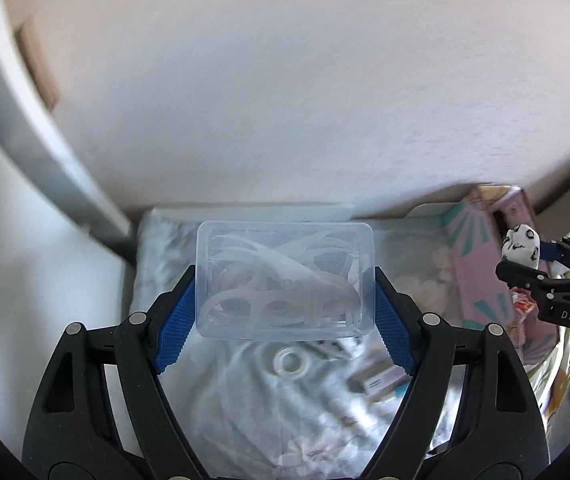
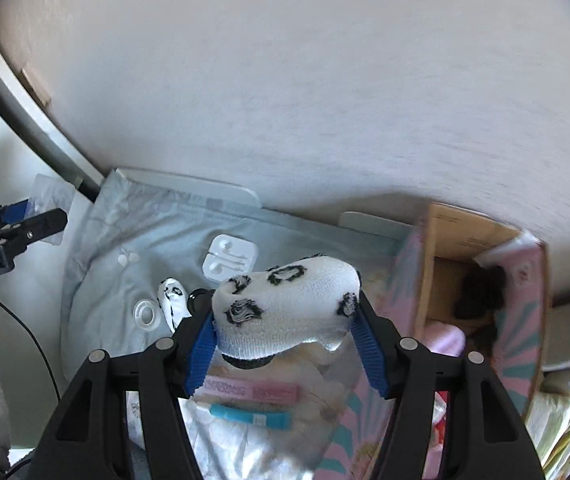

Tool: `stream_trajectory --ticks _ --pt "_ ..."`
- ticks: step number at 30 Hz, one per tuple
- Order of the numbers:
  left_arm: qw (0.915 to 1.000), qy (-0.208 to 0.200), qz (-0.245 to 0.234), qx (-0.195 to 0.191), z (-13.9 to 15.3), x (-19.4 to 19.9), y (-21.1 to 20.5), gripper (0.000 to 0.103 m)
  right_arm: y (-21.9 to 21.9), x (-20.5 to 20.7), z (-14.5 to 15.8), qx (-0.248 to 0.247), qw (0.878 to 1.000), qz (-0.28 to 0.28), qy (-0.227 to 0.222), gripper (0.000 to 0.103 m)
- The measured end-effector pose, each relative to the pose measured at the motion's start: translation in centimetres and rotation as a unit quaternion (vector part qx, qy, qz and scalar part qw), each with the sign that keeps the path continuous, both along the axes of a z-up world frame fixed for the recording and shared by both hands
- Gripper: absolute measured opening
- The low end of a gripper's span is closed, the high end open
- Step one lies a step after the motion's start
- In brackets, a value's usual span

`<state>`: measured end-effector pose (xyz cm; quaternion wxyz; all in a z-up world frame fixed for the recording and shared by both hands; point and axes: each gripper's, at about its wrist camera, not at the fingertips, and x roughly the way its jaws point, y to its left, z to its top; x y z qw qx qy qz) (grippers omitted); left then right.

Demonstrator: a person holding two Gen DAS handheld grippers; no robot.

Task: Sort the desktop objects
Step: 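Carry the floss-pick box and panda sock over the cardboard box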

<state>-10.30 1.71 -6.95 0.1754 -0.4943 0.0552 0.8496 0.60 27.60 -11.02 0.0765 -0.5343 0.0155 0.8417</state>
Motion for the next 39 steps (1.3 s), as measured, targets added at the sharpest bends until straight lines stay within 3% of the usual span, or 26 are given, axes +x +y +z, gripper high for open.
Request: stream_trajectory --ticks 9,18,23,30,39 --pt "0.9960 0.020 -0.085 0.017 3.1 1.3 7.0 0.079 4.2 5.8 2.6 0.016 0.997 -0.075 0.030 0.058" --pt "0.9831 0.018 -0.181 0.022 3.4 3.8 15.8 0.079 9.7 13.5 4.4 0.015 0.985 -0.166 0.044 0.058" --pt "0.9733 0.004 -0.229 0.016 1.9 5.4 20.7 0.079 11.1 16.7 3.3 0.002 0.979 -0.199 0.034 0.058" --pt "0.9607 -0.028 -0.276 -0.009 -2.5 7.2 26.7 0.079 11.4 18.4 0.3 -0.031 0.977 -0.209 0.011 0.058" --pt "0.9550 -0.058 -0.289 -0.034 -6.8 7.5 31.4 0.079 11.1 17.5 -3.0 -0.051 0.981 -0.184 -0.019 0.058"
